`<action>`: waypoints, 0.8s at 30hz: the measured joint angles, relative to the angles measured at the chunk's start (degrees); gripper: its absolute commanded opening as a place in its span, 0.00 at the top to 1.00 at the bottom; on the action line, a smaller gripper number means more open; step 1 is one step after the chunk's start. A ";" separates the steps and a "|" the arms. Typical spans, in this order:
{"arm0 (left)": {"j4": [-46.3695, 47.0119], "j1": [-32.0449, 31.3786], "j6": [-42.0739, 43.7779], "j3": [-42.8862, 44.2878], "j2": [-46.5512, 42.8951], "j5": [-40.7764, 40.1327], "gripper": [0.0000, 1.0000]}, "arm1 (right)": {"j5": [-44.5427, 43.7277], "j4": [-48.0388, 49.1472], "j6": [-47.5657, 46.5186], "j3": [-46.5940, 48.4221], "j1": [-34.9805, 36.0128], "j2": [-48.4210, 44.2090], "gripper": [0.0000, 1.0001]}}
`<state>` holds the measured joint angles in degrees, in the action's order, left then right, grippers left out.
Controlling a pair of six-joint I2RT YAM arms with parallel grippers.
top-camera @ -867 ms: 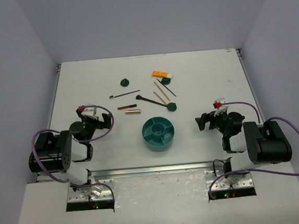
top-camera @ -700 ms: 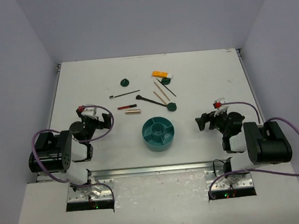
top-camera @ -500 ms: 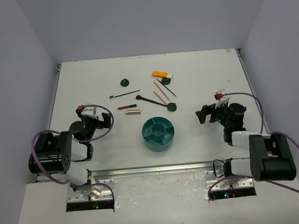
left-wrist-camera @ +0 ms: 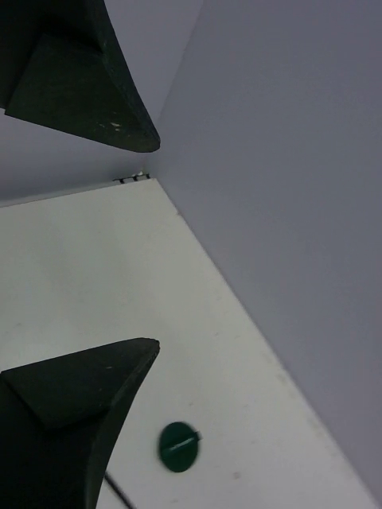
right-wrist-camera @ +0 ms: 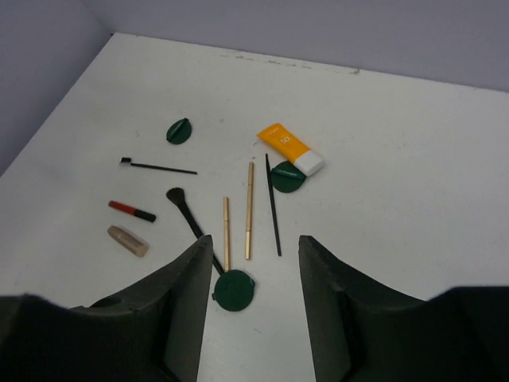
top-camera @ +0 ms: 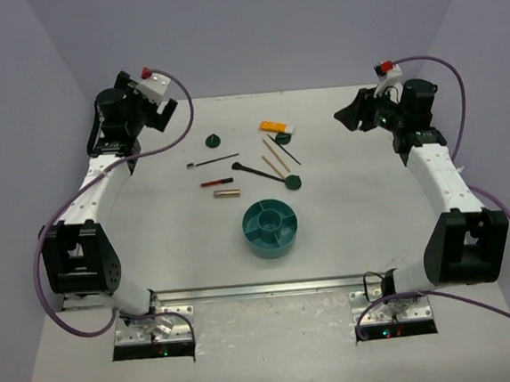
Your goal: Organize the makeup
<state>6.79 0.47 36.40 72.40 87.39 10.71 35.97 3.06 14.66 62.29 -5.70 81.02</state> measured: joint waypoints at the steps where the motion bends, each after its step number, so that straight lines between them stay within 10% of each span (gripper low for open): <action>1: -4.13 -0.85 3.80 0.59 1.27 0.49 0.00 | -0.38 -2.19 0.27 1.02 0.04 1.11 0.50; 3: -12.95 -2.41 9.66 1.77 4.64 3.07 0.03 | -1.79 -6.03 0.50 1.72 0.38 2.61 0.44; 6: -26.47 -3.98 14.32 5.14 11.09 8.28 0.47 | -4.28 -10.74 0.21 1.41 1.18 3.38 0.39; 14: -46.69 -5.53 12.98 32.50 36.29 13.73 0.36 | -5.62 -14.37 -1.50 0.01 6.48 3.27 0.37; 24: -48.34 -8.77 12.69 34.21 41.30 12.52 0.36 | -4.82 -16.19 -2.49 -1.55 9.76 3.29 0.36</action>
<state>-41.55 -8.30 49.09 106.61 128.69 23.23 31.15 -13.12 12.17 60.74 4.07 84.31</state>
